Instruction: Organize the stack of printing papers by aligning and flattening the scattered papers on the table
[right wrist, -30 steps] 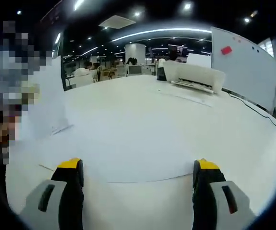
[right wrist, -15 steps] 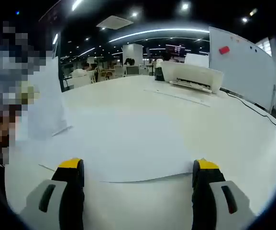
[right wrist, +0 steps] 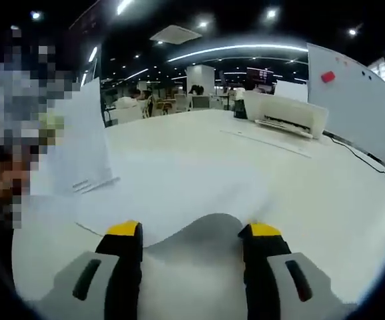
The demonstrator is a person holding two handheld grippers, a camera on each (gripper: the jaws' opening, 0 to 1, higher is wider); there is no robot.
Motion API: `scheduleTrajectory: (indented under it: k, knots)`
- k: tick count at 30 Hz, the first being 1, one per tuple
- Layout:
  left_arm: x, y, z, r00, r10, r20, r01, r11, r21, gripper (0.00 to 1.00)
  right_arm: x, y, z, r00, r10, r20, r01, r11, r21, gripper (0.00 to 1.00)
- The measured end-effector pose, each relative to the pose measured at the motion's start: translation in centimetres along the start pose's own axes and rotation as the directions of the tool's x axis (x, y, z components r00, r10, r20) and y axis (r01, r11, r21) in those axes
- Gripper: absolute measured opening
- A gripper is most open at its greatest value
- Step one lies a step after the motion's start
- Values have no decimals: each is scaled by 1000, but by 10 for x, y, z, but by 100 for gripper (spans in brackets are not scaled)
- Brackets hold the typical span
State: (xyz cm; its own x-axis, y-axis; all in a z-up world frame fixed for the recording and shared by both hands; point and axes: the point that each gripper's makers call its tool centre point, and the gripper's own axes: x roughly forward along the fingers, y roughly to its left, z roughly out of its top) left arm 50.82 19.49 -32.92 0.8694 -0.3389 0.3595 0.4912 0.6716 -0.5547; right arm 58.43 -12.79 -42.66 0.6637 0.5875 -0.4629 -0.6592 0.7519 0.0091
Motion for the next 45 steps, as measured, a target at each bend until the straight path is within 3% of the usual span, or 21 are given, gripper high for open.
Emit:
scheduleTrajectory:
  k: [8, 17, 18, 19, 20, 24, 35, 45]
  knots:
    - [0, 0, 0, 1000, 0, 2, 0, 1000, -1, 7, 2, 7, 1, 1000, 17, 4, -17, 1000, -7, 47]
    - [0, 0, 1, 1000, 0, 3, 0, 1000, -2, 7, 1, -2, 2, 999, -32, 4, 32, 999, 16, 31]
    - [0, 0, 1, 1000, 0, 3, 0, 1000, -2, 7, 1, -3, 2, 999, -37, 3, 37, 999, 18, 29]
    - [0, 0, 1, 1000, 0, 3, 0, 1000, -2, 7, 2, -2, 2, 999, -34, 2, 33, 999, 14, 20]
    - [0, 0, 1, 1000, -1, 2, 1, 1000, -2, 7, 3, 6, 3, 1000, 6, 6, -6, 1000, 5, 16]
    - [0, 1, 1, 1000, 0, 2, 0, 1000, -1, 7, 5, 5, 4, 1000, -16, 15, 16, 1000, -3, 12]
    - [0, 3, 1, 1000, 0, 2, 0, 1000, -5, 8, 9, 13, 4, 1000, 4, 26, -4, 1000, 5, 3]
    - [0, 1, 0, 1000, -1, -1, 1, 1000, -1, 8, 10, 11, 4, 999, -1, 32, 0, 1000, 27, 0]
